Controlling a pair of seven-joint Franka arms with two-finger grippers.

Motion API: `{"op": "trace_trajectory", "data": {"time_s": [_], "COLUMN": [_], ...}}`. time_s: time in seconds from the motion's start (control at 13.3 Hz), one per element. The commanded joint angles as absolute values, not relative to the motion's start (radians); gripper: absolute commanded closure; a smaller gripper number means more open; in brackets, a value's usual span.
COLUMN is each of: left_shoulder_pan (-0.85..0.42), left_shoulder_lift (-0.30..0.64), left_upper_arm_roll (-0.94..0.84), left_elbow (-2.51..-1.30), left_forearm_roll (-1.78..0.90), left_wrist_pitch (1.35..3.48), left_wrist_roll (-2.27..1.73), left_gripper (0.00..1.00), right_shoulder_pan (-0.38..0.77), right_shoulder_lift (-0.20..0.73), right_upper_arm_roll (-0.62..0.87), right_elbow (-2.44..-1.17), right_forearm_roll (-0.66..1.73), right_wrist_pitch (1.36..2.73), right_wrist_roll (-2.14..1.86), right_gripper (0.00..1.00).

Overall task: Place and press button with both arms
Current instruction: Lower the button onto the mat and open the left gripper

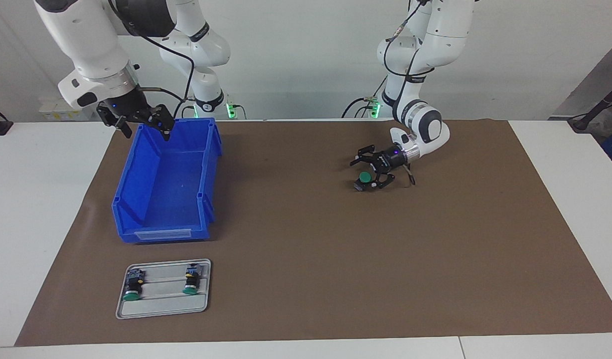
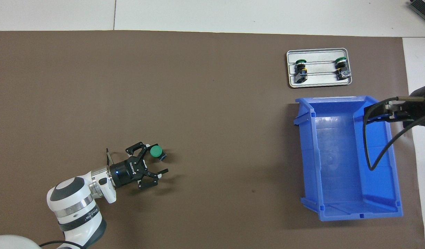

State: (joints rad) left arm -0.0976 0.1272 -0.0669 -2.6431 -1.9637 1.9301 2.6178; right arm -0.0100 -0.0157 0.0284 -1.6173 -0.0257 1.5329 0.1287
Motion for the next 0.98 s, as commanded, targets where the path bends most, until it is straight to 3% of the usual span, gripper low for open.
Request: {"op": "trace_trajectory", "data": {"time_s": [0.0, 0.6, 0.9], "left_shoulder_pan": [-0.127, -0.112, -0.127], "left_shoulder_lift": [0.118, 0.101, -0.004], "left_upper_arm_roll": [-0.063, -0.058, -0.06], "left_elbow": [-2.658, -2.646, -2.638], "left_forearm_roll": [-1.979, -1.977, -1.974], "left_wrist_pitch": [1.937, 1.937, 2.033], "left_wrist_roll": [2.634, 2.623, 2.51], "left_gripper": [0.0, 0.0, 0.0], "right_shoulder_pan": [-0.02, -0.02, -0.02], "right_shoulder_lift": [-0.038, -0.038, -0.038], "right_upper_arm_roll": [0.034, 0.034, 0.034], "right_elbow": [-1.643, -1.643, -1.643], "right_forearm_roll": [-0.028, -0.028, -0.028], "right_wrist_pitch": [1.543, 1.543, 1.543], "right_wrist_roll": [0.103, 0.104, 0.103], "right_gripper": [0.0, 0.0, 0.0]}}
